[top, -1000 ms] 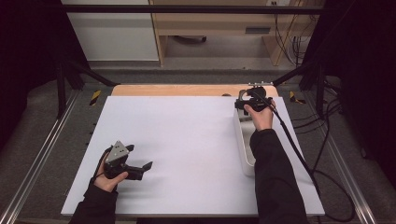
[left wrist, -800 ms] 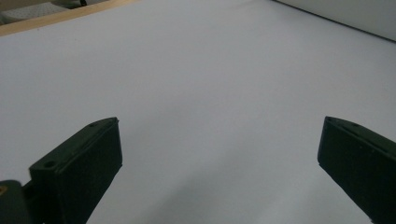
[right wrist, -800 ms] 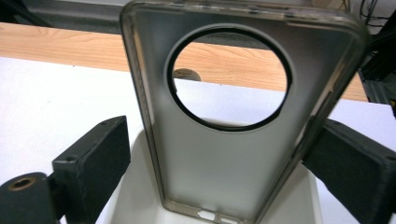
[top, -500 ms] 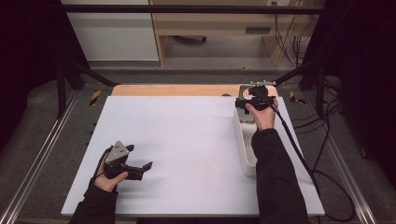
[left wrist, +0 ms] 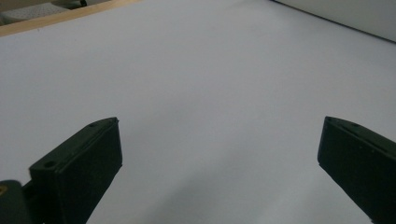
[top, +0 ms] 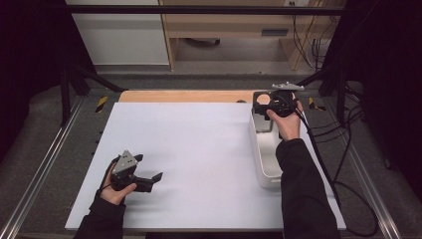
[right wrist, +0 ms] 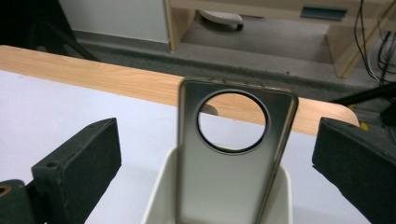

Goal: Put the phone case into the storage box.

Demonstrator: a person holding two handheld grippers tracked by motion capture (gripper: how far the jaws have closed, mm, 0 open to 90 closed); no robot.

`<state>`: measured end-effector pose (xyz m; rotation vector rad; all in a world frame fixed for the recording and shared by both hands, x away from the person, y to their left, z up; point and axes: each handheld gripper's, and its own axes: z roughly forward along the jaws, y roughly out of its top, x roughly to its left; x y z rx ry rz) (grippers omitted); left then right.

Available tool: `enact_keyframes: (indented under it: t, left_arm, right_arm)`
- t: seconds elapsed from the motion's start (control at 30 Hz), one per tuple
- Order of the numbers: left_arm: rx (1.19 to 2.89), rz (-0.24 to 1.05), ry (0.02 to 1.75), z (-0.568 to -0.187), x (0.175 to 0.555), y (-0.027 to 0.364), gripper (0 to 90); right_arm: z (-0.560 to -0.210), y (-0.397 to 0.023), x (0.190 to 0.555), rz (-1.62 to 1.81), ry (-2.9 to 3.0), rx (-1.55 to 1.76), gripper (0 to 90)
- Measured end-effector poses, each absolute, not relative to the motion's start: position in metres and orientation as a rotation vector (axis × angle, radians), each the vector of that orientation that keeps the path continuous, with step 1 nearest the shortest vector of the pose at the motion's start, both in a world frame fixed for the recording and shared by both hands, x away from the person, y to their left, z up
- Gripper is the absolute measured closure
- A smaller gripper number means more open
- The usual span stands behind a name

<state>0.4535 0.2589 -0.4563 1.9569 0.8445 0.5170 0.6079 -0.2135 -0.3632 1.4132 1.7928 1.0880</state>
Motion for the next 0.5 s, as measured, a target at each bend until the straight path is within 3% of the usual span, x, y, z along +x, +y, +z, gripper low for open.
enact_keyframes:
  t: [0.5]
  left_arm:
    - [1.949,0.515,0.831,-0.455,0.452,0.258,0.0]
  right_arm:
    - [-0.342,-0.210,0.548,1.335,1.879,1.159,0.4]
